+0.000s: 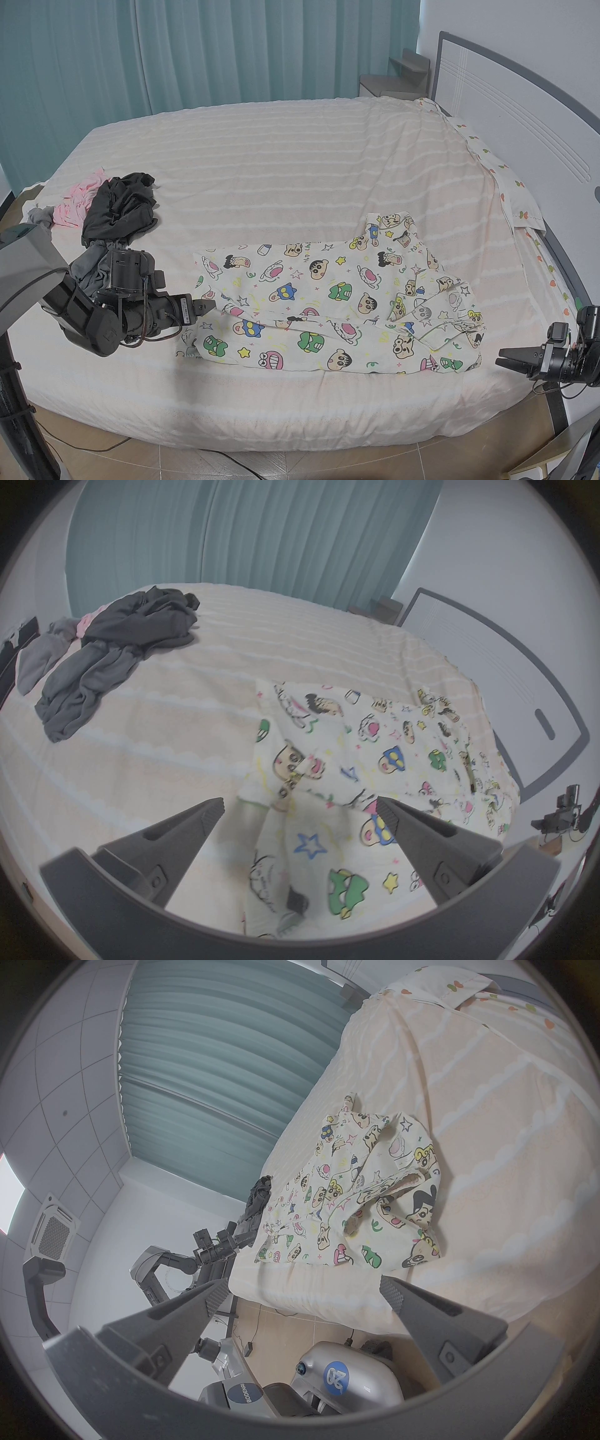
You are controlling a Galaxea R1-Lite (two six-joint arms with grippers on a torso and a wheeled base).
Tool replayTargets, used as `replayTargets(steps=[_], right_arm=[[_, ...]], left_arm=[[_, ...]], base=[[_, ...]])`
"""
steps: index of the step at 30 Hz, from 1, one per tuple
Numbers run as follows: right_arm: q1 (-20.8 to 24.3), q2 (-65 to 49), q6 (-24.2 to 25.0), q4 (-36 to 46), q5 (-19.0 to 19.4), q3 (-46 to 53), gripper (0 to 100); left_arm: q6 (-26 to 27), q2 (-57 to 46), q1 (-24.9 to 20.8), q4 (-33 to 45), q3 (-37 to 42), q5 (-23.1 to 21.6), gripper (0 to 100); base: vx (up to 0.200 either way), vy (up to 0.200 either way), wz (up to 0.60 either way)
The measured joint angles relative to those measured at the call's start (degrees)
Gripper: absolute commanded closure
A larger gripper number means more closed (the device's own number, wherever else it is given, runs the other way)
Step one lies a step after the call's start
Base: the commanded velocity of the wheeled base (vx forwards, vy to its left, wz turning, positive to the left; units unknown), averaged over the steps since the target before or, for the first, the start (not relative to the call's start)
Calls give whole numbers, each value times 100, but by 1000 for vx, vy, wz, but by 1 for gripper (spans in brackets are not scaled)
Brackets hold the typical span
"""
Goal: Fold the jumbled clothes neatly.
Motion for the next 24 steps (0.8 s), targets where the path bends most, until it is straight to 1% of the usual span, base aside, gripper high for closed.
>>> replayTargets(steps=[4, 10, 13, 24], right_arm=[[0, 0, -1, -2, 0, 11, 0], [2, 0, 0, 0, 0, 18, 0], [0, -2, -1, 0, 0, 22, 0], [6, -6, -6, -2, 0, 51, 0]], left_arm=[[80, 94, -116, -255, 79, -16, 0], [187, 428, -312, -1150, 91, 15, 0], [241, 635, -414, -1456, 83, 34, 0], [450, 1012, -480, -1538, 30, 28, 0]], base=[[0, 0, 0], [0, 0, 0], [0, 0, 0], [0, 0, 0]])
